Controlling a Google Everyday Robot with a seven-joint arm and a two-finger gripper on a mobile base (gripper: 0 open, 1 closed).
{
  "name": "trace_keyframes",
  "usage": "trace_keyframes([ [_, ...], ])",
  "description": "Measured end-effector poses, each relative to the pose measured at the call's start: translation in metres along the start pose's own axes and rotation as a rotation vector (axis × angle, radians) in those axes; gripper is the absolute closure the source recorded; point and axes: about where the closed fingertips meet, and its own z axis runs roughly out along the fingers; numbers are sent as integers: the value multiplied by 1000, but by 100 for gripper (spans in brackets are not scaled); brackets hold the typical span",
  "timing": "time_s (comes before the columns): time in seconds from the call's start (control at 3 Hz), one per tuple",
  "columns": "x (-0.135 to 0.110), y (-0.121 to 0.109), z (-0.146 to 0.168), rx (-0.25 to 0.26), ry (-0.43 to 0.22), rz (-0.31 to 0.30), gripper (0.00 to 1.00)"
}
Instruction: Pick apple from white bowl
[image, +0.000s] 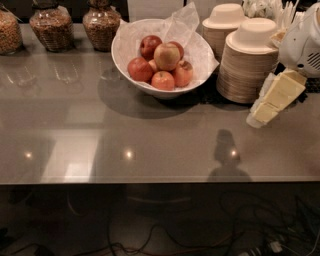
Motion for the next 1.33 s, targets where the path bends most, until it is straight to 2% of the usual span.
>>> trace_keyframes([
  [0.33,-23,-31,15,83,-91,41,0],
  [0.67,-47,-55,30,127,-149,49,0],
  [1.0,-81,-71,52,124,-190,19,0],
  [1.33,-110,-75,78,91,-206,-29,0],
])
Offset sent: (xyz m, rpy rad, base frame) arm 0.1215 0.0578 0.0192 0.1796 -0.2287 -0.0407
